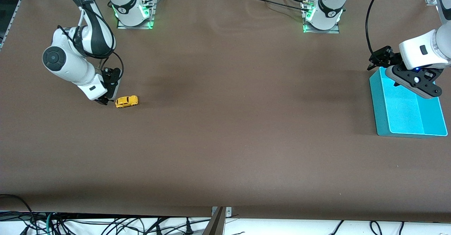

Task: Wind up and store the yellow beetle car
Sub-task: 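Reach the right gripper down onto the yellow beetle car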

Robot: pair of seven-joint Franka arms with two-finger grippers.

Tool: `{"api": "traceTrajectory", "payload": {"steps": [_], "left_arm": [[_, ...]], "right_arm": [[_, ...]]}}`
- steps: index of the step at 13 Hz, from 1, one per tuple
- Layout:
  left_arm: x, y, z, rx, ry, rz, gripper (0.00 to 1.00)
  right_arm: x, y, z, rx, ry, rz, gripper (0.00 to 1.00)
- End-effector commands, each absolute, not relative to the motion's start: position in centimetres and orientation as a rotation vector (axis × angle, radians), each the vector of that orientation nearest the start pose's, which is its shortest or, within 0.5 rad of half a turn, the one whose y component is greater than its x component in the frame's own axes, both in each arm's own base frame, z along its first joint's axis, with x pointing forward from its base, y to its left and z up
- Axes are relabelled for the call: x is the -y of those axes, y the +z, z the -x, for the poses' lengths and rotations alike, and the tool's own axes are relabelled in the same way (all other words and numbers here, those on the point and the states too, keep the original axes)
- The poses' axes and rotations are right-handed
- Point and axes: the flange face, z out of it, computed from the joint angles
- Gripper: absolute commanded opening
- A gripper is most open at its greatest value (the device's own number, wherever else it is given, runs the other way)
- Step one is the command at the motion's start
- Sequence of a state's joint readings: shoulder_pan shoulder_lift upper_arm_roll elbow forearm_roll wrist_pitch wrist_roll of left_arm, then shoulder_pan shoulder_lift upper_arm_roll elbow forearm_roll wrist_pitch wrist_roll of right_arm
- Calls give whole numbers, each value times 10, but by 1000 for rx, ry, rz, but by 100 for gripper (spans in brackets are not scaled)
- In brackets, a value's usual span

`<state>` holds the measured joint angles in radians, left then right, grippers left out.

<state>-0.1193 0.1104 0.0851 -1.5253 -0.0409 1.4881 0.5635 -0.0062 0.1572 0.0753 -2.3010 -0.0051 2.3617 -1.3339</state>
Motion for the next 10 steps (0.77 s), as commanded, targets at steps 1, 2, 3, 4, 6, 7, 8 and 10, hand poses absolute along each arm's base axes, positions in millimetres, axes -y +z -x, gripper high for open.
{"api": "traceTrajectory", "payload": {"steps": [1,2,3,4,6,7,8,10], "left_arm": [[24,583,-579,-1043,202,3016,100],[24,582,-579,-1050,203,3019,100],[24,583,-579,-1050,202,3020,100],[23,582,-579,-1064,208,3007,100],[23,582,-579,-1257,205,2940,100],[24,582,-579,-1381,198,2887,100],[24,578,-582,-1451,203,2857,100],[26,566,-587,-1539,223,2832,100]], "right_arm": [[-34,257,-512,2097,48,2266,100],[-34,247,-513,2151,23,2229,100],[-34,234,-514,2194,10,2192,100],[-33,222,-516,2225,-6,2168,100],[-31,204,-516,2236,-25,2165,100],[-31,198,-516,2239,-25,2162,100],[-31,197,-517,2240,-32,2167,100],[-32,191,-517,2240,-40,2168,84]]}}
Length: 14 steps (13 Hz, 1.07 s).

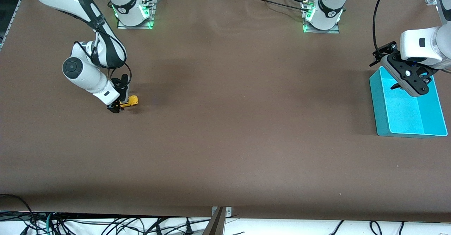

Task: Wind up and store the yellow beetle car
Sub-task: 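Reach the right gripper down onto the yellow beetle car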

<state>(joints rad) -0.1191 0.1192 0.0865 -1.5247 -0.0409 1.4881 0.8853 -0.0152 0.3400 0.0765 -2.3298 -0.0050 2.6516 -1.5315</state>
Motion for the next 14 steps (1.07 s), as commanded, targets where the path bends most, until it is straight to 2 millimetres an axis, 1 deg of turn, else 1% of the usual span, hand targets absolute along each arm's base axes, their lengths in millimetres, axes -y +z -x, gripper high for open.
{"api": "traceTrajectory", "payload": {"steps": [1,2,3,4,6,7,8,10,12,14], "left_arm": [[27,563,-588,-1586,230,2811,100],[32,562,-588,-1662,231,2765,100],[34,558,-590,-1734,237,2726,100],[33,558,-593,-1785,232,2695,100],[32,555,-607,-1893,216,2623,100],[32,553,-609,-1939,218,2593,100],[31,551,-609,-1944,217,2598,100],[29,548,-610,-1945,220,2604,100],[29,547,-611,-1942,226,2605,100],[27,537,-612,-1926,251,2625,100]], "right_arm": [[-32,189,-517,-2276,38,-2203,68],[-32,190,-517,-2276,39,-2200,54],[-32,190,-517,-2273,39,-2204,41],[-34,191,-517,-2277,40,-2201,30],[-35,192,-517,-2275,42,-2202,13],[-35,193,-517,-2270,44,-2205,10],[-37,194,-517,-2275,47,-2200,9],[-40,193,-517,-2273,47,-2205,9],[-41,190,-518,-2226,45,-2257,2],[-41,187,-517,-2216,42,-2269,2]]}}
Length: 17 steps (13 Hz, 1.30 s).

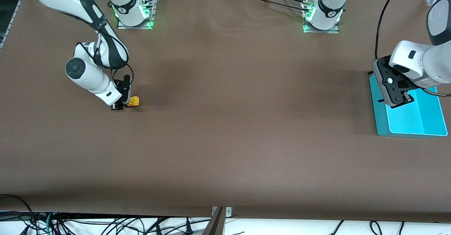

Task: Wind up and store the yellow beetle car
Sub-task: 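Reach the right gripper down onto the yellow beetle car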

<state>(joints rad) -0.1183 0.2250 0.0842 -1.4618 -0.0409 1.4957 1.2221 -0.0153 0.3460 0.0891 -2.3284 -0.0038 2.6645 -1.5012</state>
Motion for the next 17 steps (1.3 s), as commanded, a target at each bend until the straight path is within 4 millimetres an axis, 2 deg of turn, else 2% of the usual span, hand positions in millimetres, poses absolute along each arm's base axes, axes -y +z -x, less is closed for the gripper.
{"api": "traceTrajectory", "payload": {"steps": [1,2,4,5,8,11,14,17], "left_arm": [[28,530,-611,-1933,273,2628,100],[28,522,-609,-1938,292,2636,100],[26,519,-610,-1925,279,2619,100],[25,511,-611,-1922,263,2617,100],[24,505,-609,-1902,158,2590,100],[22,496,-604,-1899,116,2576,100],[22,502,-612,-1876,31,2514,100],[20,497,-605,-1876,41,2522,100]], "right_arm": [[-41,185,-517,-2217,45,-2268,2],[-40,183,-517,-2219,49,-2263,2],[-39,181,-516,-2235,44,-2252,2],[-39,180,-516,-2243,42,-2246,2],[-37,177,-515,-2264,42,-2226,2],[-18,175,-515,-2283,40,-2210,2],[1,174,-515,-2312,38,-2180,2],[27,172,-513,-2337,35,-2158,2]]}}
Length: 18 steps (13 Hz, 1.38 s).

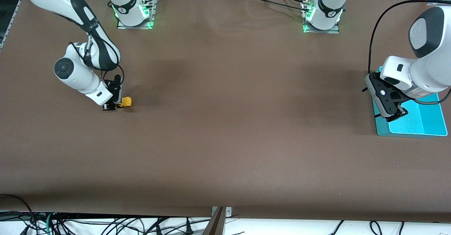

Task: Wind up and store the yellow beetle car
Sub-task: 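Reach the right gripper down onto the yellow beetle car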

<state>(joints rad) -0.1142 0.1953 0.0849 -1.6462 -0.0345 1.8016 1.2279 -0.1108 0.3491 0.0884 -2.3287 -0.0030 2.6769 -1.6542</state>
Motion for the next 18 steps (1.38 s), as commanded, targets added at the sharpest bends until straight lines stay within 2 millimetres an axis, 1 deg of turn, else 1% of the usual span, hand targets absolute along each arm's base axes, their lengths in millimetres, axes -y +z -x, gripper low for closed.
{"api": "traceTrajectory", "payload": {"steps": [1,2,4,5,7,9,10,13,14,15,16,17,18], "left_arm": [[21,497,-607,-1877,19,2507,100],[22,495,-606,-1882,14,2499,100],[22,482,-597,-1891,47,2514,100],[22,473,-594,-1914,66,2508,100],[21,465,-592,-1965,68,2471,100],[20,464,-592,-2014,48,2421,100],[21,462,-591,-2027,50,2414,100],[19,449,-587,-2048,83,2417,100],[19,446,-586,-2052,83,2414,100],[19,441,-585,-2052,83,2414,100],[20,437,-583,-2057,92,2416,100],[19,434,-583,-2057,94,2414,100],[20,429,-582,-2067,96,2409,100]], "right_arm": [[35,172,-513,-2348,36,-2145,2],[44,169,-511,-2360,32,-2139,2],[66,166,-508,-2360,30,-2146,2],[75,166,-508,-2357,32,-2146,2],[97,163,-504,-2327,24,-2181,2],[115,161,-500,-2289,7,-2217,2],[120,161,-499,-2277,3,-2225,2],[121,161,-499,-2273,2,-2228,3],[121,162,-500,-2271,4,-2229,5],[120,163,-501,-2270,6,-2229,9],[119,165,-503,-2272,11,-2221,16],[116,167,-506,-2277,16,-2213,20],[113,169,-508,-2287,15,-2210,27]]}}
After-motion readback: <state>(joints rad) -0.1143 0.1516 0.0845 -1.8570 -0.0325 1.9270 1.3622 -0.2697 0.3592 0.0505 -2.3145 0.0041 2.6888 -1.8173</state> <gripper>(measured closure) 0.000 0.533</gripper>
